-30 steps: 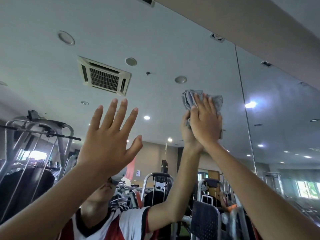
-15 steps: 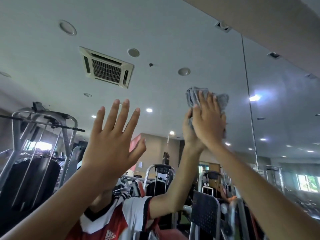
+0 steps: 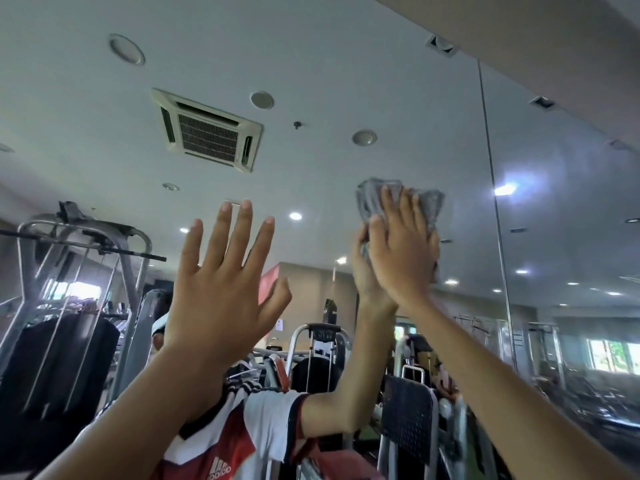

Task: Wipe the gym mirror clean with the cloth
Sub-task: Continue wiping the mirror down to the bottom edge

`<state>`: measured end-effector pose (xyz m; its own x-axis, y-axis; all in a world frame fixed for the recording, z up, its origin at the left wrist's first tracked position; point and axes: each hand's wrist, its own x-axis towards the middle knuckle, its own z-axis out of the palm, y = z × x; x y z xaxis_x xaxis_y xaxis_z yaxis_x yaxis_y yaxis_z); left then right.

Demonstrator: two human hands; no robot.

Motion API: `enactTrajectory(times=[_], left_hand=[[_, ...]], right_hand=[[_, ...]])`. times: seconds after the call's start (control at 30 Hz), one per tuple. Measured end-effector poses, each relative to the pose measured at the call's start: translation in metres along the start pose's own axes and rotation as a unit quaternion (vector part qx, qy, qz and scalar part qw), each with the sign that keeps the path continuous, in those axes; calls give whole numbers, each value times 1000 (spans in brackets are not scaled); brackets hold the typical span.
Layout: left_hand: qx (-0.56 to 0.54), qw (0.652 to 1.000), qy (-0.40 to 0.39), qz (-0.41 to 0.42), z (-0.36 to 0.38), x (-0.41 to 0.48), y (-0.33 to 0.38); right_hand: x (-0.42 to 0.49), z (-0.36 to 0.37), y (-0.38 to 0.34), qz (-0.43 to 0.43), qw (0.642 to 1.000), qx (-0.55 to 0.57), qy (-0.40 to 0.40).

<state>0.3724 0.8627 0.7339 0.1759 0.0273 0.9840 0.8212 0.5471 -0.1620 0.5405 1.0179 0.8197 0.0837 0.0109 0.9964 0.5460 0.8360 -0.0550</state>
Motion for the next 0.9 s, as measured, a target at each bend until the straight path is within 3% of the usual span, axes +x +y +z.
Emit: enactTrajectory(times=[0.13,0.2,0.23,0.33,0.4,0.5,0.57,0.63,0.7,0.77,0.83,0.9], left_hand=[[-4,1000,-8,-8,-2,-1,5],[8,1000,-12,-15,-3,-2,8],[13,999,-15,-25,-3,-5,10],[7,999,-16,-45,-2,-8,14],[7,999,-20,-42,-2,-9,13],[2,999,-23,-38,-3,-9,10],[7,999,-30,-36,-3,-9,10],[16,999,-35,-32,-5,-11,12],[21,999,-36,-28,-5,-16,16],[20,999,-34,-27,-5,-21,19],[17,999,-31,-16,-5,-21,17],[11,1000,-28,2,-4,-21,12]], right_hand=[[-74,-11,12,-247,968,-24,-35],[-75,-23,51,-294,952,-52,-59],[-64,-27,69,-261,961,-52,-70],[-17,-26,77,-21,997,-36,-66],[-8,-17,45,32,997,-35,-55],[-50,-13,0,-99,993,-14,-59],[-96,-17,9,-231,969,-38,-85],[-120,-28,45,-304,946,-51,-95],[-113,-33,79,-258,960,-58,-96],[-84,-26,90,-117,990,-37,-65],[-53,-12,70,23,999,-12,-22],[-52,-3,34,70,997,-23,-20]])
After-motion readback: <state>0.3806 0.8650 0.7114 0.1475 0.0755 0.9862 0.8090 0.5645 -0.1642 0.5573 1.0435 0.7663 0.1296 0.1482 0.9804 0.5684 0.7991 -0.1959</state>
